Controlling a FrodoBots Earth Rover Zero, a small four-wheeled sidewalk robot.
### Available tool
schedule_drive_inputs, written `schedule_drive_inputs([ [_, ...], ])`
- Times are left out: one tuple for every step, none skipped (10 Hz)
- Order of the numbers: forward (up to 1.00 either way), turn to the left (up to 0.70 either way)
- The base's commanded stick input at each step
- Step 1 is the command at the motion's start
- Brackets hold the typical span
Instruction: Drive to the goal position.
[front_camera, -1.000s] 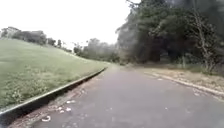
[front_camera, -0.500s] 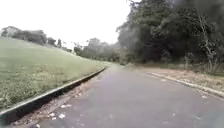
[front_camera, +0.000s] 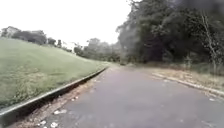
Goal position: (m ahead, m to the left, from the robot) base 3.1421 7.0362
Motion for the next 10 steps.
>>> schedule_drive_inputs([
  [0.5, 0.0],
  [0.5, 0.0],
  [0.5, 0.0],
  [0.5, 0.0],
  [0.5, 0.0],
  [0.5, 0.0],
  [0.5, 0.0],
  [0.5, 0.0],
  [0.5, 0.0],
  [0.5, 0.0],
])
